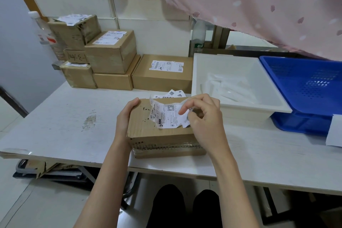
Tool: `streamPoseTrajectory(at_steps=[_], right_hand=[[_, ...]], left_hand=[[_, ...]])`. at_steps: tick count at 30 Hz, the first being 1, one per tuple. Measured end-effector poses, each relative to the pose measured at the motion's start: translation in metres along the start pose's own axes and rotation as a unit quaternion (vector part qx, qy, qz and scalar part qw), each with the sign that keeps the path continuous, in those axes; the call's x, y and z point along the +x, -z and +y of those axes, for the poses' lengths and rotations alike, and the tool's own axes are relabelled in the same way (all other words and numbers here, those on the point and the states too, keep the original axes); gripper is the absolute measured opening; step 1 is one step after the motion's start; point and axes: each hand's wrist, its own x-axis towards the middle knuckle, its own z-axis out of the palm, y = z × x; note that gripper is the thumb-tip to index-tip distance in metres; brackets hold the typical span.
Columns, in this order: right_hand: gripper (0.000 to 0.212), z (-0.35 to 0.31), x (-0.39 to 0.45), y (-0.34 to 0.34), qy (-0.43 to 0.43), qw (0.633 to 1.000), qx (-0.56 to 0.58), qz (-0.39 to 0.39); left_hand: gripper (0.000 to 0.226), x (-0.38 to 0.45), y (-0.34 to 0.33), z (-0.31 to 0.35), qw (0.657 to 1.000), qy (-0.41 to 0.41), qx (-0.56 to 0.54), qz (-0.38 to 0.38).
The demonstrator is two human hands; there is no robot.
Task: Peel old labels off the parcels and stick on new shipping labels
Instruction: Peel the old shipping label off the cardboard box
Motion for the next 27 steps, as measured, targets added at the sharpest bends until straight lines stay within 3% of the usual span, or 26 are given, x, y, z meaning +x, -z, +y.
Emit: streamPoseTrajectory(at_steps=[5, 17, 20, 27], right_hand=[[0.017, -0.002, 0.002, -0.004, -0.006, 0.999, -0.031, 0.015], [0.024, -0.005, 0.002, -0.002, -0.003, 0.998, -0.003, 0.066], [0.026, -0.004, 0.002, -0.005, 0.017, 0.999, -0.007, 0.047], [0.016, -0.009, -0.001, -0.013, 0.151, 0.973, -0.173, -0.033]], left_hand=[[0.055, 0.001, 0.002, 0.0, 1.0, 0.003, 0.002, 0.001], [0.029, 0.001, 0.001, -0.001, 1.0, -0.001, 0.001, -0.002], [0.03, 0.001, 0.001, -0.001, 1.0, -0.002, 0.004, -0.009], [0.047, 0.003, 0.002, 0.0, 1.0, -0.013, 0.011, -0.022]])
